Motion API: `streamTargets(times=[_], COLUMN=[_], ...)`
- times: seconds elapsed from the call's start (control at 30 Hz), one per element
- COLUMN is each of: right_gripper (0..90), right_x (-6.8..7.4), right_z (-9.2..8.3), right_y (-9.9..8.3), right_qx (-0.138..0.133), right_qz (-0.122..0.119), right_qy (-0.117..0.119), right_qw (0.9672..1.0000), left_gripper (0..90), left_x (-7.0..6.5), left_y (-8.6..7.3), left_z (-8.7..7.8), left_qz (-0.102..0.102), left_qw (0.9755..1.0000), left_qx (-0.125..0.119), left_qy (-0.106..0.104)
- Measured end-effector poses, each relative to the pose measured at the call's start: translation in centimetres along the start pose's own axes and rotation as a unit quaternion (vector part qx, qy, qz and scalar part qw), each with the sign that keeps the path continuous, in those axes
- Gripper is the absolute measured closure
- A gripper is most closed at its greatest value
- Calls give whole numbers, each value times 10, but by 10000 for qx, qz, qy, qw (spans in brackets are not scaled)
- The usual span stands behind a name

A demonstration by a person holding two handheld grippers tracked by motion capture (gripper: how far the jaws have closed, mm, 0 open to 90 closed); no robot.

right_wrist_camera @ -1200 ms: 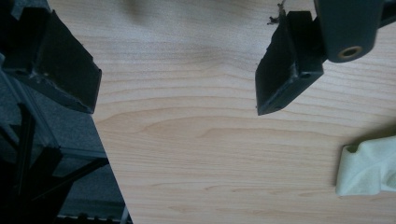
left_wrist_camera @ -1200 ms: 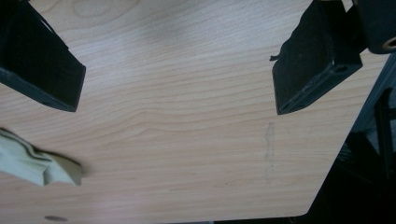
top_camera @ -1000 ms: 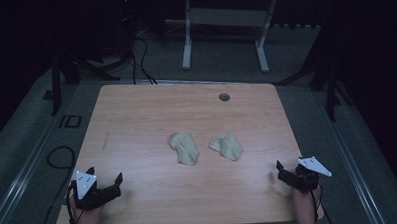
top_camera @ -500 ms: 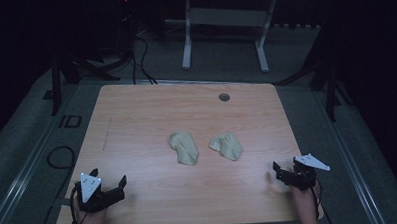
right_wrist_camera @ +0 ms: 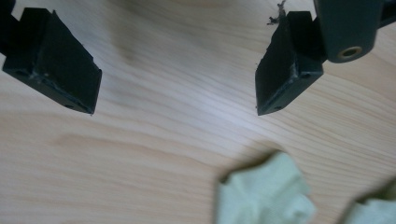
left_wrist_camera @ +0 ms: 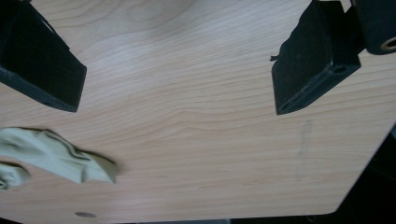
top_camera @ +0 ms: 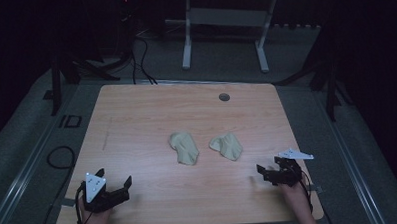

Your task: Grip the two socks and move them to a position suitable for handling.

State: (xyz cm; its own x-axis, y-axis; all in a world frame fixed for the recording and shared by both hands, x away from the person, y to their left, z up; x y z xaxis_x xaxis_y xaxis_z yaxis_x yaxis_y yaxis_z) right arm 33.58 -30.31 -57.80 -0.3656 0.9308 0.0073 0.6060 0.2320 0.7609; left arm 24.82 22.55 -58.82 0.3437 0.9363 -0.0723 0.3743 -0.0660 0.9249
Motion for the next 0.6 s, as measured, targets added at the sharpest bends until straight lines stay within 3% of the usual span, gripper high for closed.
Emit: streamTargets(times=[0.03,0.13,0.2,0.6], right_gripper=[146,146,145,146], right_x=[4,5,10,26], right_z=[0,0,2,9], right_y=[5,8,19,47], right_qx=[-24,-28,-101,-67], right_qz=[36,39,124,-95], right_qy=[88,90,73,280], right_qw=[10000,9999,9998,9995], left_gripper=[29,29,29,30], left_x=[-3,-4,-5,-4], left_y=[0,0,0,-1], left_z=[1,2,4,3], left_qz=[28,37,47,-54], left_qw=[10000,9999,9998,9996], left_qx=[-7,-17,-1,29], left_qy=[-61,-130,-195,-259])
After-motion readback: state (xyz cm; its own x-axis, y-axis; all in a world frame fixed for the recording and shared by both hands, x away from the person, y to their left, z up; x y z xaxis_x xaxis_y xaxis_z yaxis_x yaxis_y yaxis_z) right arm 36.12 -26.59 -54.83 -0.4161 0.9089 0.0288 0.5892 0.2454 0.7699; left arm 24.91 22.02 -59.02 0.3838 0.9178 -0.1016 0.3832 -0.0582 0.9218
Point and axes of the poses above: each handheld gripper's, and its own axes: z roughly forward along the jaws, y roughly out of its top, x roughly to its left, the point moved 4 cm from there along z, roughly forward along the jaws, and after that the axes turned 7 degrees about -y, right-handed, at the moved point
